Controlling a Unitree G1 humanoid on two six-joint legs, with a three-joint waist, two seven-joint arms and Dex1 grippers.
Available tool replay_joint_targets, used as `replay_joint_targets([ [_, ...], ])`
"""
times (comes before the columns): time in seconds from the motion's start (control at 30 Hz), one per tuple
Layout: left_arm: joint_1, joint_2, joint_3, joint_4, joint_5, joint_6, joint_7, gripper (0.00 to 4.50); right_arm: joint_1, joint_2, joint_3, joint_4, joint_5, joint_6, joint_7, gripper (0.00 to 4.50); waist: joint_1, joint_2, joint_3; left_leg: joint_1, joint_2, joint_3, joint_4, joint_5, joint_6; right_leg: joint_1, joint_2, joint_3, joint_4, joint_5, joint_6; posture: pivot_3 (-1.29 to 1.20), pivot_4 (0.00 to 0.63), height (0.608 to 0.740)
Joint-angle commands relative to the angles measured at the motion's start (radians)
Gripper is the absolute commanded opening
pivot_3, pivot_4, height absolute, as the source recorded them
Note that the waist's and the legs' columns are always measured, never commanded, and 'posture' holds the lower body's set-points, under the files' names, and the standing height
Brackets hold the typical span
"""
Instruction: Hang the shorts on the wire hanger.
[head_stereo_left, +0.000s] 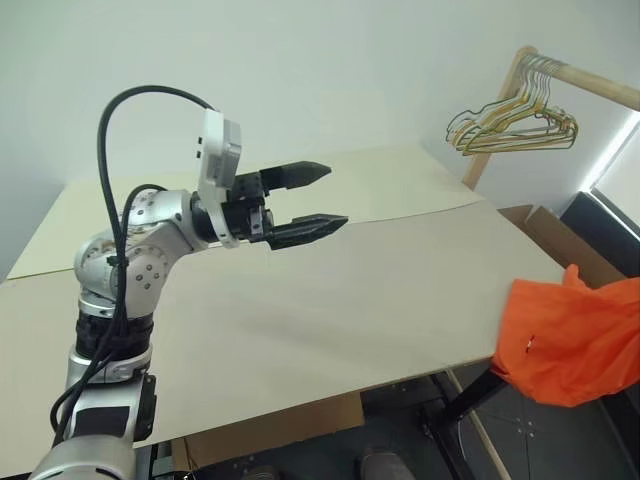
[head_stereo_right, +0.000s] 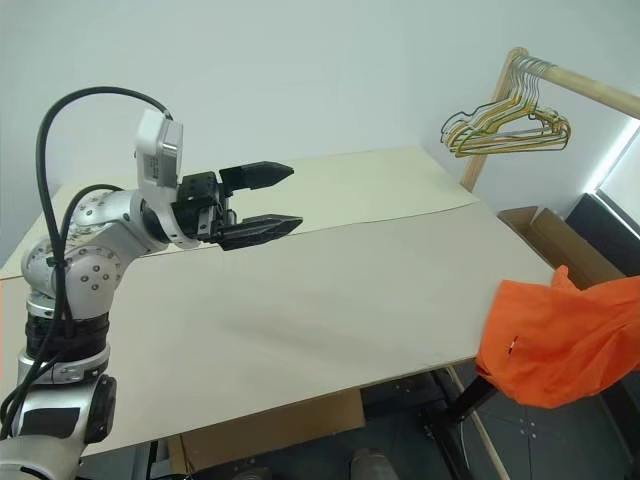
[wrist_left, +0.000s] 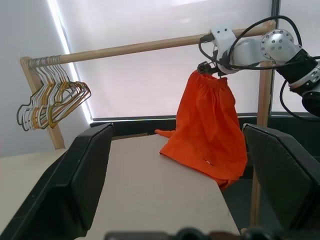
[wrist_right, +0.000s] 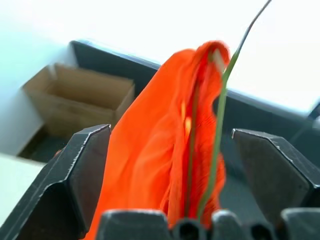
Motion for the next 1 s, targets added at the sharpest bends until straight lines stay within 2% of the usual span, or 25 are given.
replay_joint_targets([
  [0.03, -0.004, 0.013, 0.031, -0.037, -0.018, 0.003, 0.013, 4.50, -0.010, -0.019, 0.083, -0.134, -0.239, -0.044, -0.028, 4.48, 0.006, 0.000, 0.000, 0.000, 0.000, 0.000, 0.000, 0.000, 0.000, -0.001, 0.000, 0.000, 0.000, 0.000, 0.000, -0.11, 0.000, 0.740],
  [0.2, -0.003, 0.016, 0.034, -0.038, -0.017, 0.005, 0.029, 4.50, -0.060, -0.049, 0.297, -0.310, -0.610, -0.103, -0.040, 4.48, 0.009, 0.000, 0.000, -0.002, 0.000, 0.002, 0.000, 0.000, 0.000, -0.004, 0.000, 0.001, 0.001, -0.001, -0.003, -0.10, 0.000, 0.740],
  [0.33, 0.007, 0.011, 0.042, -0.036, -0.001, -0.002, 0.066, 4.50, -0.119, -0.021, 0.445, -0.398, -0.810, -0.304, 0.106, 4.48, 0.010, 0.000, 0.000, -0.006, 0.000, 0.003, 0.000, 0.000, 0.000, -0.009, 0.000, 0.003, 0.003, 0.003, -0.004, -0.07, 0.000, 0.740],
  [0.4, 0.040, 0.017, 0.046, -0.058, -0.003, -0.004, 0.070, 4.50, -0.151, 0.063, 0.459, -0.398, -0.766, -0.402, 0.254, 4.48, 0.010, -0.001, 0.000, -0.006, 0.000, 0.003, 0.000, 0.000, 0.000, -0.009, 0.001, 0.002, 0.002, 0.002, -0.004, -0.07, 0.000, 0.740],
  [0.5, 0.108, 0.031, 0.055, -0.100, 0.017, -0.006, 0.103, 4.50, -0.141, 0.174, 0.470, -0.404, -0.568, -0.503, 0.637, 4.48, 0.016, -0.007, 0.001, -0.004, 0.001, 0.003, 0.000, 0.000, 0.000, -0.007, 0.001, 0.002, 0.002, 0.003, -0.004, 0.00, 0.000, 0.740],
  [0.6, 0.174, 0.054, 0.067, -0.135, 0.055, -0.021, 0.135, 4.50, -0.076, 0.218, 0.488, -0.425, -0.480, -0.585, 0.935, 4.48, 0.045, -0.009, 0.002, -0.004, 0.001, 0.003, 0.000, 0.000, 0.000, -0.008, 0.001, 0.002, 0.002, 0.005, -0.006, 0.06, 0.000, 0.740],
  [0.73, 0.294, 0.123, 0.088, -0.208, 0.127, -0.057, 0.153, 4.50, -0.033, 0.220, 0.522, -0.373, -0.357, -0.593, 1.322, 4.48, 0.098, -0.009, 0.002, -0.007, 0.001, 0.002, 0.000, 0.000, 0.000, -0.010, 0.000, 0.000, 0.002, 0.005, -0.006, 0.14, 0.000, 0.740],
  [0.87, 0.380, 0.186, 0.127, -0.254, 0.125, -0.035, 0.153, 4.50, -0.078, 0.230, 0.544, -0.254, -0.313, -0.570, 1.574, 4.48, 0.154, -0.011, 0.003, -0.007, 0.001, 0.002, 0.000, 0.000, 0.001, -0.009, -0.001, -0.003, 0.001, 0.006, -0.007, 0.21, 0.000, 0.740],
  [1.0, 0.470, 0.259, 0.167, -0.299, 0.118, -0.038, 0.113, 4.50, -0.123, 0.229, 0.593, -0.192, -0.358, -0.580, 1.720, 4.48, 0.192, -0.011, 0.003, -0.008, 0.001, 0.001, 0.000, 0.000, 0.001, -0.009, -0.001, -0.005, 0.001, 0.005, -0.008, 0.25, 0.000, 0.740],
])
